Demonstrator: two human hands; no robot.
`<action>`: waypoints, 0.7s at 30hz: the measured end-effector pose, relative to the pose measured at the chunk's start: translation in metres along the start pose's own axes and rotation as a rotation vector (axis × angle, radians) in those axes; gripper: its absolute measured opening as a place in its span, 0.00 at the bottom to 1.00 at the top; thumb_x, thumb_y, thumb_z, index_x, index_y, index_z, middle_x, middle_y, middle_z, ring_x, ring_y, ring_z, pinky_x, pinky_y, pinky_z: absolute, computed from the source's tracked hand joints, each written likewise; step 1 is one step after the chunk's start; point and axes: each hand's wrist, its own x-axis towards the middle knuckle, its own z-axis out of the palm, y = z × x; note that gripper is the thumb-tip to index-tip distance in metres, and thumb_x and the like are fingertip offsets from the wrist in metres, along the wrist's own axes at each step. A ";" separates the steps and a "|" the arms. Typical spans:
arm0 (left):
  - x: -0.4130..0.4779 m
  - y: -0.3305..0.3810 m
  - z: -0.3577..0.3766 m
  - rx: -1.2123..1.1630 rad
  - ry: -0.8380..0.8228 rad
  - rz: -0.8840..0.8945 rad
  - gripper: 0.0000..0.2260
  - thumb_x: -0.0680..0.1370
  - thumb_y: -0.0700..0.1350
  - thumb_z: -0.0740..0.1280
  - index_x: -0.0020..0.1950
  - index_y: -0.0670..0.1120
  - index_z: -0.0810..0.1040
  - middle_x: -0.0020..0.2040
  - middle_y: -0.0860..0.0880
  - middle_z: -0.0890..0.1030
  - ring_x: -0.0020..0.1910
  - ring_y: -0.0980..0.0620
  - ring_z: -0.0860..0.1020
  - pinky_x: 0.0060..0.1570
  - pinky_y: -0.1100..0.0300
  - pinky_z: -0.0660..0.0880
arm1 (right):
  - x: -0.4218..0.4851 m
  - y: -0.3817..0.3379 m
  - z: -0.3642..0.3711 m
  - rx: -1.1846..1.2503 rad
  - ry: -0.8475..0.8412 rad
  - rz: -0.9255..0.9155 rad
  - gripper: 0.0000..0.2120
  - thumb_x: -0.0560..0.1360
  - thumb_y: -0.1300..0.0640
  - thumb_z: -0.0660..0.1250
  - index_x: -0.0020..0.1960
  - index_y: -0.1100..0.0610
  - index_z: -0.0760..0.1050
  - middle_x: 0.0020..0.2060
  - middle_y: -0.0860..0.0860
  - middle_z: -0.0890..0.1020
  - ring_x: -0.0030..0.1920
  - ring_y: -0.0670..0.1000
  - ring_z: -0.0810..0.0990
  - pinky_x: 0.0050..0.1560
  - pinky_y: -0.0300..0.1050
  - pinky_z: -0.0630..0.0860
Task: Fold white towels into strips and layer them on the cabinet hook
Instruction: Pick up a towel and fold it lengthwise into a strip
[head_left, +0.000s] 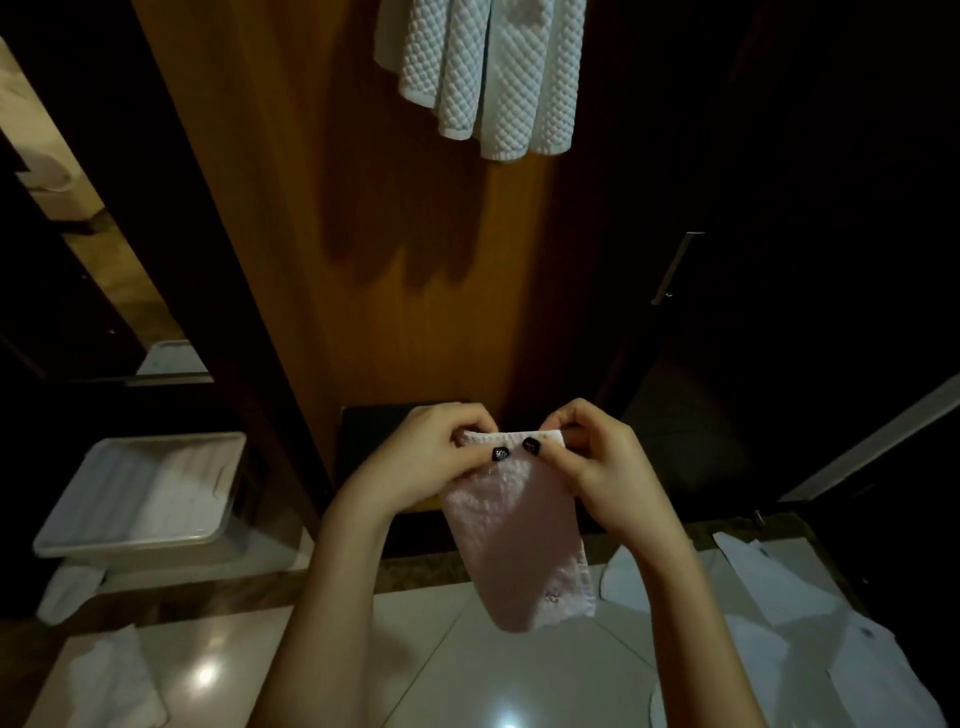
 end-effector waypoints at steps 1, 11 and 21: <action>0.001 0.000 -0.001 0.039 0.002 0.025 0.03 0.76 0.44 0.69 0.43 0.49 0.81 0.42 0.52 0.80 0.42 0.55 0.79 0.42 0.58 0.75 | 0.001 0.001 0.000 0.050 0.002 0.024 0.05 0.76 0.59 0.71 0.43 0.52 0.77 0.34 0.53 0.81 0.32 0.50 0.78 0.30 0.47 0.73; -0.008 0.003 -0.009 -0.103 0.131 0.242 0.06 0.76 0.42 0.71 0.40 0.48 0.77 0.42 0.57 0.75 0.47 0.54 0.75 0.50 0.59 0.70 | 0.000 -0.002 -0.003 0.292 0.037 -0.002 0.07 0.75 0.61 0.71 0.43 0.51 0.83 0.36 0.50 0.82 0.35 0.45 0.79 0.33 0.36 0.74; -0.008 0.031 -0.003 -0.235 0.127 0.327 0.11 0.69 0.51 0.70 0.40 0.46 0.72 0.37 0.53 0.72 0.38 0.56 0.70 0.37 0.62 0.67 | 0.011 -0.018 -0.008 0.360 0.003 -0.078 0.05 0.75 0.65 0.69 0.51 0.64 0.81 0.56 0.50 0.83 0.57 0.50 0.81 0.55 0.47 0.79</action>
